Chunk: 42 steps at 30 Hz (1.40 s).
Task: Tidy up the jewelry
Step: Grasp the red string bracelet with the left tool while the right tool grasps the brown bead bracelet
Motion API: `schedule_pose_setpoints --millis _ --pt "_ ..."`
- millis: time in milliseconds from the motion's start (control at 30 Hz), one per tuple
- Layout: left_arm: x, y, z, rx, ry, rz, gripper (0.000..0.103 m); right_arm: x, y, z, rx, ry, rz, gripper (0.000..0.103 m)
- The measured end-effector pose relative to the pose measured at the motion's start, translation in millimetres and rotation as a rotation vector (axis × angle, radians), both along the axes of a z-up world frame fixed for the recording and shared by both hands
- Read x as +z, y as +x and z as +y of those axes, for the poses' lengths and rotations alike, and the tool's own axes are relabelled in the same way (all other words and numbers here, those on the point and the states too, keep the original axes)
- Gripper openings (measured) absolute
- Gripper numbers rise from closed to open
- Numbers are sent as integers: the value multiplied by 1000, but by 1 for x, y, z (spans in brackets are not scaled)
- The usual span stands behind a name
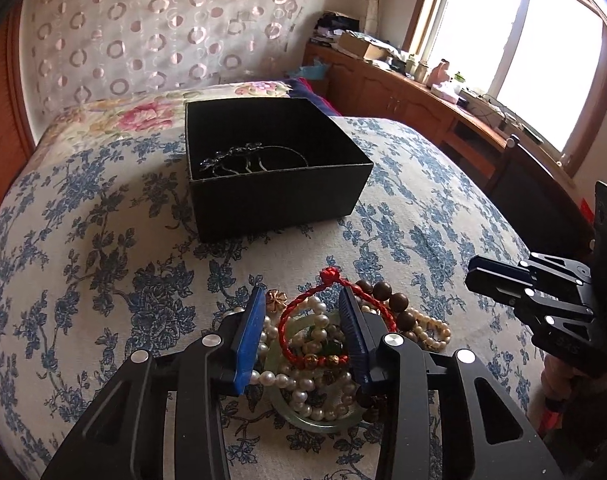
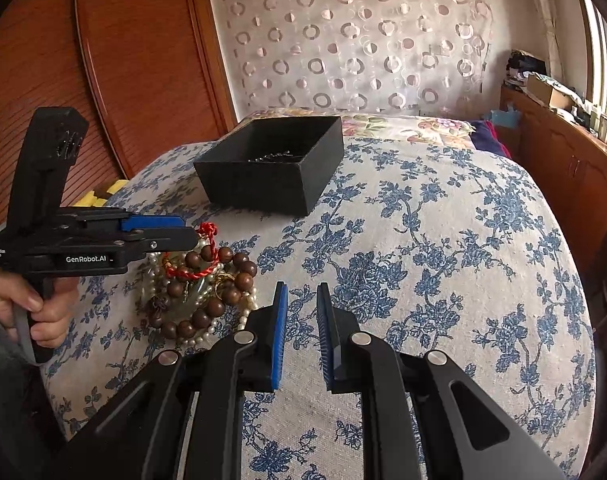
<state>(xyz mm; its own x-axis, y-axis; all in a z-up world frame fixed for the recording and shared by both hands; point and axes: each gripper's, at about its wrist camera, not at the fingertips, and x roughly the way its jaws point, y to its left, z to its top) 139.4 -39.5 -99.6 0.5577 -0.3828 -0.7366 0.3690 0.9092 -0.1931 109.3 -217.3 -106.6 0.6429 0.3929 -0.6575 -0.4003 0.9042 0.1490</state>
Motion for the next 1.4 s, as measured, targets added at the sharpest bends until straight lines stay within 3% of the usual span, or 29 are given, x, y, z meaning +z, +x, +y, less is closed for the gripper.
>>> schedule_pose_setpoints --millis 333,667,967,1400 --pt "-4 4 10 24 -33 33 8 -3 2 8 15 -12 7 17" --pt "18 -15 23 76 5 -68 7 -4 10 22 39 -27 16 17" --pt "36 -27 39 99 -31 -121 7 -7 25 54 102 -71 35 17" --pt "6 -25 68 153 8 -36 7 -14 36 68 121 -109 63 17"
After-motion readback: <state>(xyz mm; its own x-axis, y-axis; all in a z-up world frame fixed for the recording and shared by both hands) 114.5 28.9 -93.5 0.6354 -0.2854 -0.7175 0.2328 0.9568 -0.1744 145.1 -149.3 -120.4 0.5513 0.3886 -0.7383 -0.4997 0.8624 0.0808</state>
